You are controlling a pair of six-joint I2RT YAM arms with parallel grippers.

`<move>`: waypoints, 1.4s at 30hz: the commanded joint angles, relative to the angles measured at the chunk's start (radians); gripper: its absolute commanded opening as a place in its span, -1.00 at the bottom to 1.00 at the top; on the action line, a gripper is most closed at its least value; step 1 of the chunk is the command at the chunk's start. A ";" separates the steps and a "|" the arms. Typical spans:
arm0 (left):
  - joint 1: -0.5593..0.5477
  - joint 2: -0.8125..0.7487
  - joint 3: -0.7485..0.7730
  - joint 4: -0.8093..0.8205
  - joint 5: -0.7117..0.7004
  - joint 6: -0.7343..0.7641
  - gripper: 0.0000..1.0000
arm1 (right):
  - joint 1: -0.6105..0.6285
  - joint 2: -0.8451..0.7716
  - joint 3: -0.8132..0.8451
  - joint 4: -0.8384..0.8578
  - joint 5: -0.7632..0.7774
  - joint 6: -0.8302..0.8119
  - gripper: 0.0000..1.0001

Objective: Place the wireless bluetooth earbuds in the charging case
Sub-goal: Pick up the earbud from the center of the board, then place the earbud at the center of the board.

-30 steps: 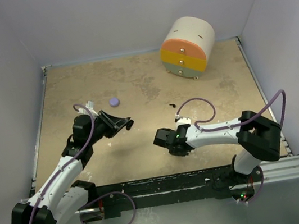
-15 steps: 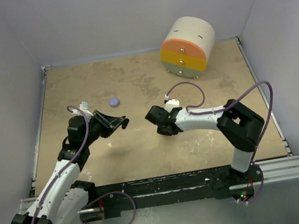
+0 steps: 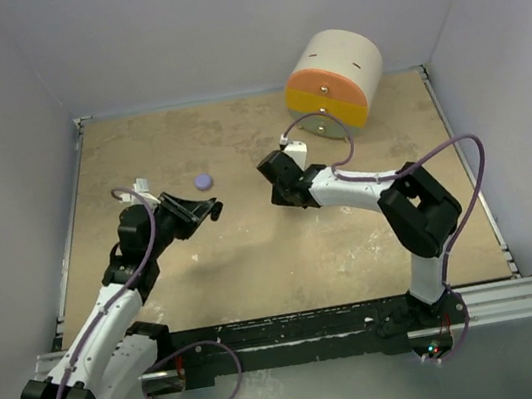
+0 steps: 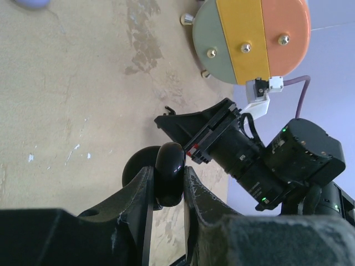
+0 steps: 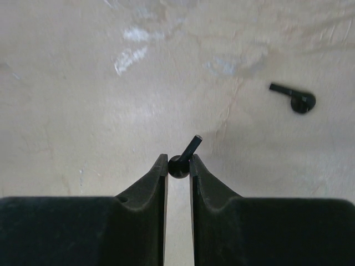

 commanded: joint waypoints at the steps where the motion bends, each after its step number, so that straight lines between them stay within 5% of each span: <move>1: 0.006 0.031 -0.015 0.152 -0.031 -0.033 -1.00 | -0.045 -0.048 0.051 0.087 -0.077 -0.124 -0.95; 35: 0.006 0.070 -0.022 0.194 -0.031 -0.047 -1.00 | -0.078 -0.100 0.008 0.151 -0.170 -0.172 -0.96; 42: 0.006 0.114 -0.052 0.307 -0.051 -0.075 -1.00 | -0.110 -0.111 0.005 0.186 -0.272 -0.159 -0.97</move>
